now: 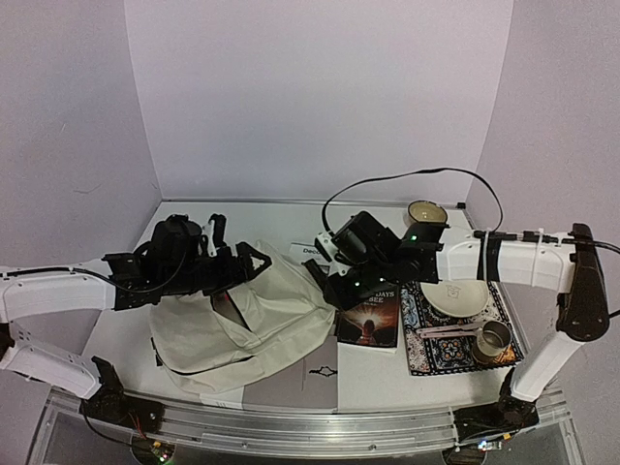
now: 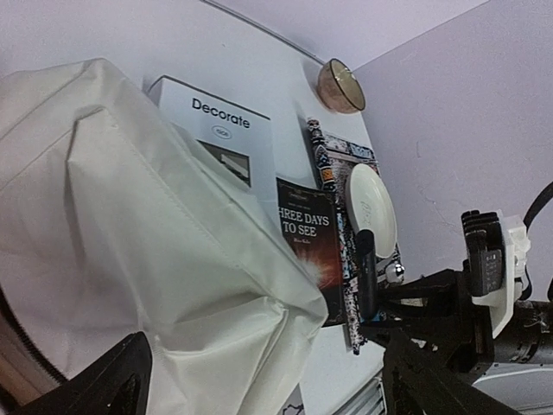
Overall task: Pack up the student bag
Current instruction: Pass from the right arm to the left
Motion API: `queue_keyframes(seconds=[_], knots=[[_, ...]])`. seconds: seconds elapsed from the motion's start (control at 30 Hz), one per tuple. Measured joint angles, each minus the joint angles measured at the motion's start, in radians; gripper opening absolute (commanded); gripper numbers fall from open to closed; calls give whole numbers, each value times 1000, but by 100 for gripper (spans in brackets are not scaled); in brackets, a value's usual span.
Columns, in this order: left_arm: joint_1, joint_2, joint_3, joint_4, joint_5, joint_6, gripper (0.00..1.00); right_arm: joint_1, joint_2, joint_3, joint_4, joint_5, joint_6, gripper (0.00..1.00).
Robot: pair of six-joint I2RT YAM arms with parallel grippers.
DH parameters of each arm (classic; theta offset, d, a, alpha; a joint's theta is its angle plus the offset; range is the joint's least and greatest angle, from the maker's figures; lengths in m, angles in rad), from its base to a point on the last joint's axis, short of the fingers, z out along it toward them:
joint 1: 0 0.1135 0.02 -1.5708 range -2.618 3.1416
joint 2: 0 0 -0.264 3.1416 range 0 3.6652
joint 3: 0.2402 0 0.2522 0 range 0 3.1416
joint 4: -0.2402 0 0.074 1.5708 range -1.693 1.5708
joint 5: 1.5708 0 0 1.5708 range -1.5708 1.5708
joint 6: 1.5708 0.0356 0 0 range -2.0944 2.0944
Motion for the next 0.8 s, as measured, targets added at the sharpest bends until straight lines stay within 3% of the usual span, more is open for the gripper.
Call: queue_keyframes(seconds=[0.43, 0.6, 0.8], knots=[[-61, 149, 77, 130, 44, -22, 84, 58, 29, 47, 157, -47, 78, 0], [-78, 180, 109, 152, 51, -16, 64, 66, 63, 66, 178, -62, 84, 0], [-82, 193, 109, 160, 49, -19, 29, 77, 80, 68, 200, -74, 88, 0]])
